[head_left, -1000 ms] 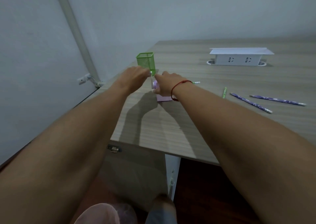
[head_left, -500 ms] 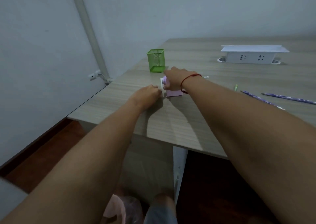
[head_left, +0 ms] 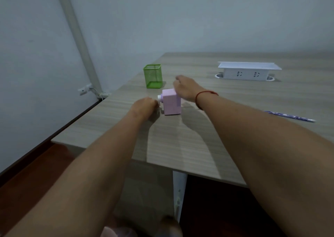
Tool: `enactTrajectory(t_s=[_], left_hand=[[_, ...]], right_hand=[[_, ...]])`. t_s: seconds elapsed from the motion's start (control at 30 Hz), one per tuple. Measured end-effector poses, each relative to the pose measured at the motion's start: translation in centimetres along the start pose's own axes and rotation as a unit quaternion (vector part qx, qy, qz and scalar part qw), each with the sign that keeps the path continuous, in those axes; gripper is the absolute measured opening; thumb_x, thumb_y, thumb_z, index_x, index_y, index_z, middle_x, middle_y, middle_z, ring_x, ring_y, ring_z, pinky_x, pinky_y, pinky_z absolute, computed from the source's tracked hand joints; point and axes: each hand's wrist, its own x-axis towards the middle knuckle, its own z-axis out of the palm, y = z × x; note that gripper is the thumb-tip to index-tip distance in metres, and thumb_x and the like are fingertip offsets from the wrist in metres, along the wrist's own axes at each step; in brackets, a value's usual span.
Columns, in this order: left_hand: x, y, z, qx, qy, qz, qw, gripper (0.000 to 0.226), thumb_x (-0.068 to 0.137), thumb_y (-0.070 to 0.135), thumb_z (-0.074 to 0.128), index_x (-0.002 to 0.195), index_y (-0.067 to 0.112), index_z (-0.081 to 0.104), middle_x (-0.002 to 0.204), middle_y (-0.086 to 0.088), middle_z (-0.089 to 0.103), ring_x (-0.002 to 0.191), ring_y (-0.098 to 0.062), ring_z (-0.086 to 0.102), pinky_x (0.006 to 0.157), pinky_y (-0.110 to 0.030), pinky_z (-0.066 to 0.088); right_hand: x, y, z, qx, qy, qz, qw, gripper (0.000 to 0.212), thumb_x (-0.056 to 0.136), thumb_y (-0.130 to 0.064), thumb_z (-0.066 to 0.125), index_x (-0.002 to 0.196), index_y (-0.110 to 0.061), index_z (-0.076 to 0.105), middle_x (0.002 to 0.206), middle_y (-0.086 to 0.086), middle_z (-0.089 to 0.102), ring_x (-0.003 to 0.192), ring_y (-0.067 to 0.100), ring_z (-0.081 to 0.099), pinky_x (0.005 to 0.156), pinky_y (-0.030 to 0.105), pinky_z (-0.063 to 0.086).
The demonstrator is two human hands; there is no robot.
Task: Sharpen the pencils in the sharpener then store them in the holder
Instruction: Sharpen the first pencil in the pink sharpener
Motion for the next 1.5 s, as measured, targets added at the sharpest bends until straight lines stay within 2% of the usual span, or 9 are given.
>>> enactTrajectory(t_s=[0.13,0.23,0.37,0.43,0.5,0.6,0.97,1.17,1.5], left_hand=[[-0.3,0.2,-0.1,-0.077,-0.008,-0.048,0.996,0.022,0.087,0.012,0.053,0.101,0.006,0.068,0.106,-0.024,0.065,0.096,-0.037,0.063,0.077,-0.034,0.047],[-0.5,0.4,-0.8,-0.092,0.004,-0.067,0.994,0.019,0.084,0.011,0.054,0.098,0.005,0.065,0.107,-0.022,0.065,0.095,-0.037,0.062,0.075,-0.035,0.047],[0.1,0.7,-3.0,-0.164,0.098,-0.091,0.977,0.028,0.086,0.007,0.043,0.109,0.004,0.057,0.113,-0.023,0.061,0.106,-0.038,0.057,0.081,-0.039,0.046],[0.3,1.9,-4.4,-0.243,0.154,-0.074,0.955,0.027,0.089,0.006,0.037,0.102,0.0,0.059,0.106,-0.025,0.062,0.099,-0.038,0.058,0.077,-0.037,0.044],[0.3,3.5,-4.9,-0.297,0.132,-0.044,0.945,0.033,0.09,0.013,0.034,0.097,-0.001,0.063,0.101,-0.023,0.064,0.093,-0.031,0.057,0.075,-0.032,0.042],[0.1,4.5,-3.5,-0.28,0.074,-0.034,0.956,0.032,0.095,0.013,0.034,0.09,-0.004,0.061,0.101,-0.025,0.064,0.088,-0.032,0.057,0.069,-0.033,0.037],[-0.2,4.1,-2.5,-0.281,0.072,-0.058,0.955,0.033,0.101,0.016,0.03,0.106,-0.007,0.053,0.115,-0.029,0.06,0.102,-0.037,0.057,0.076,-0.033,0.039],[-0.1,5.0,-2.8,-0.31,0.07,-0.061,0.946,0.034,0.101,0.006,0.028,0.115,-0.013,0.053,0.125,-0.029,0.054,0.115,-0.038,0.052,0.093,-0.04,0.036],[-0.7,5.4,-2.7,-0.261,0.093,-0.067,0.958,0.032,0.1,0.014,0.031,0.108,-0.007,0.054,0.117,-0.03,0.059,0.106,-0.04,0.055,0.083,-0.038,0.041]], right_hand=[[-1.4,1.5,-0.4,-0.094,-0.045,0.041,0.994,0.031,0.092,-0.005,0.046,0.116,-0.002,0.065,0.121,0.021,0.063,0.11,0.036,0.061,0.086,0.032,0.048],[-1.8,1.4,-0.2,-0.11,-0.033,0.029,0.993,0.031,0.092,-0.002,0.048,0.117,-0.006,0.066,0.12,0.02,0.064,0.11,0.035,0.062,0.087,0.032,0.048],[-2.2,0.6,-0.2,-0.147,-0.023,0.007,0.989,0.03,0.093,-0.001,0.047,0.115,-0.006,0.066,0.12,0.02,0.064,0.101,0.034,0.062,0.079,0.031,0.044],[-2.5,0.2,0.2,-0.159,-0.013,-0.001,0.987,0.03,0.095,-0.003,0.046,0.118,-0.007,0.064,0.122,0.019,0.063,0.103,0.034,0.062,0.079,0.032,0.044],[-2.7,0.0,0.6,-0.165,-0.008,-0.006,0.986,0.032,0.096,-0.004,0.045,0.123,-0.008,0.062,0.127,0.018,0.06,0.112,0.034,0.06,0.088,0.034,0.046],[-3.0,0.2,1.0,-0.176,-0.018,-0.008,0.984,0.037,0.096,-0.004,0.043,0.13,-0.01,0.057,0.134,0.015,0.055,0.12,0.033,0.055,0.095,0.035,0.045],[-4.7,4.0,-1.2,-0.277,0.006,-0.033,0.96,0.037,0.098,-0.003,0.038,0.131,-0.005,0.055,0.135,0.02,0.054,0.123,0.035,0.054,0.099,0.038,0.044],[-6.4,8.5,-5.8,-0.281,0.043,0.032,0.958,0.03,0.096,0.002,0.043,0.118,-0.005,0.063,0.115,0.018,0.063,0.103,0.034,0.063,0.087,0.036,0.05],[-6.7,6.6,-4.9,-0.288,0.079,0.03,0.954,0.027,0.096,-0.001,0.049,0.121,-0.004,0.059,0.122,0.018,0.059,0.11,0.035,0.06,0.087,0.039,0.05]])
